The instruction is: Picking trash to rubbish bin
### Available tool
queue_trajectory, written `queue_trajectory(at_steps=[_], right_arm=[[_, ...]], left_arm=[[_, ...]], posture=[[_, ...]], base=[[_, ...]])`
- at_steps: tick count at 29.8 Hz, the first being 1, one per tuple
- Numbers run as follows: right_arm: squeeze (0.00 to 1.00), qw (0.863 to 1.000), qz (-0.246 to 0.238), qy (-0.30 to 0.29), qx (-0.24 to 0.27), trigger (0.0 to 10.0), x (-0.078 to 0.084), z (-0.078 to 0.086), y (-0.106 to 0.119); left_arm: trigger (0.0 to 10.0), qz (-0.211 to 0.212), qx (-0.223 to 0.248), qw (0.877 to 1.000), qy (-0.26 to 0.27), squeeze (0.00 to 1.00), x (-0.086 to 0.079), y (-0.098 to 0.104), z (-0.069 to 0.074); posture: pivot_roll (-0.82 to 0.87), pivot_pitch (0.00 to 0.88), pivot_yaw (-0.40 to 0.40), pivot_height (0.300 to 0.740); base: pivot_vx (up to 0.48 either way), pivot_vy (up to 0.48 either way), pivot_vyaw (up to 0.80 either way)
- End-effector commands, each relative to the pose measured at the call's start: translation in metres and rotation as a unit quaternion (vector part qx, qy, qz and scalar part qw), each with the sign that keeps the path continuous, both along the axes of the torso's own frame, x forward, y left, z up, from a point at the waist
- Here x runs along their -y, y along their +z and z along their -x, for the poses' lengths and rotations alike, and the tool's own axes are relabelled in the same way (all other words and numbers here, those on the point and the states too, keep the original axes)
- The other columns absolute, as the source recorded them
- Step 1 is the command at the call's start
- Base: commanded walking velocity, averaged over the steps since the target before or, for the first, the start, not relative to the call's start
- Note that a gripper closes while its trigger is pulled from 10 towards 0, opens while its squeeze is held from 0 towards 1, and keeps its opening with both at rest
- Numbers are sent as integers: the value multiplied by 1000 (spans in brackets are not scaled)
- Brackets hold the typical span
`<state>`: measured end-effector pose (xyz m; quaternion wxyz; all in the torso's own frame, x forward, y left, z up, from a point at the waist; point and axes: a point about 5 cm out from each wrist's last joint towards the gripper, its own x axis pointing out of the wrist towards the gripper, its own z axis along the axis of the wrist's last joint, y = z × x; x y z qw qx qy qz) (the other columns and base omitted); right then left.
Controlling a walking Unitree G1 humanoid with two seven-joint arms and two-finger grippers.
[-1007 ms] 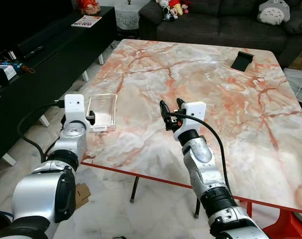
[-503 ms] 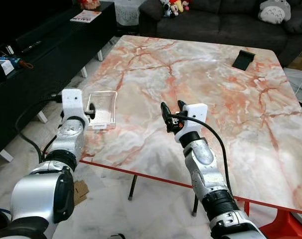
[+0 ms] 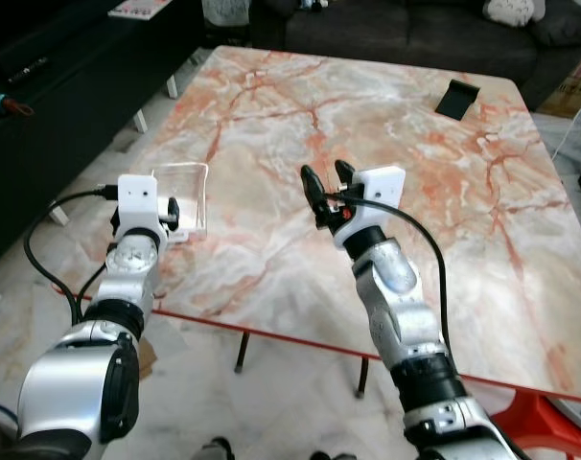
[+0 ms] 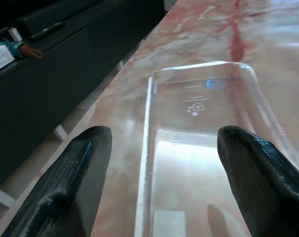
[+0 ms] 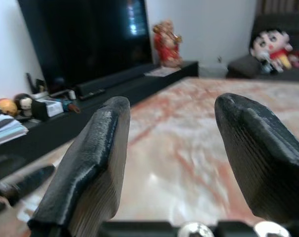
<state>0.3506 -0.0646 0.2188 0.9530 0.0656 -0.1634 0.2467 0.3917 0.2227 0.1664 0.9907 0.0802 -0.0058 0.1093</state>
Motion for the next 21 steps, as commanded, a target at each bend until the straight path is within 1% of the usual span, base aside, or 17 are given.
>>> queue_trajectory(at_steps=[1,2,8,9,10,12,17,20,21], right_arm=[[0,1000,0,8,8,10000,-1,1,9],[0,1000,-2,11,10,10000,-1,1,13],[0,1000,-3,18,5,10000,-3,3,16],[0,1000,0,25,-5,10000,-6,6,13],[0,1000,2,28,-9,10000,-7,7,11],[0,999,3,30,-13,10000,-7,9,10],[0,999,4,24,-25,10000,-3,12,5],[0,999,7,21,-27,10000,-1,13,6],[0,999,7,21,-27,10000,-1,13,6]], left_arm=[[10000,-16,2,1000,11,0,-5,0,2],[10000,-18,5,1000,20,0,-8,0,4],[10000,-17,4,999,32,0,-11,-1,6],[10000,-11,-9,999,37,0,-11,-2,6],[10000,-8,-15,999,39,0,-11,-2,6],[10000,3,-14,999,40,0,-11,-1,6],[10000,0,-17,999,30,0,-6,4,6],[10000,26,-26,998,43,0,-7,3,8],[10000,26,-26,998,43,0,-7,3,8]], posture=[[59,201,-79,740],[59,218,-92,740],[62,224,-97,740],[60,253,-111,740],[59,255,-112,740],[58,261,-116,740],[48,274,-118,740],[43,276,-121,740],[43,276,-121,740]], base=[[0,0,0],[0,0,0],[0,0,0],[0,0,0],[0,0,0],[0,0,0],[0,0,0],[0,0,0],[0,0,0]])
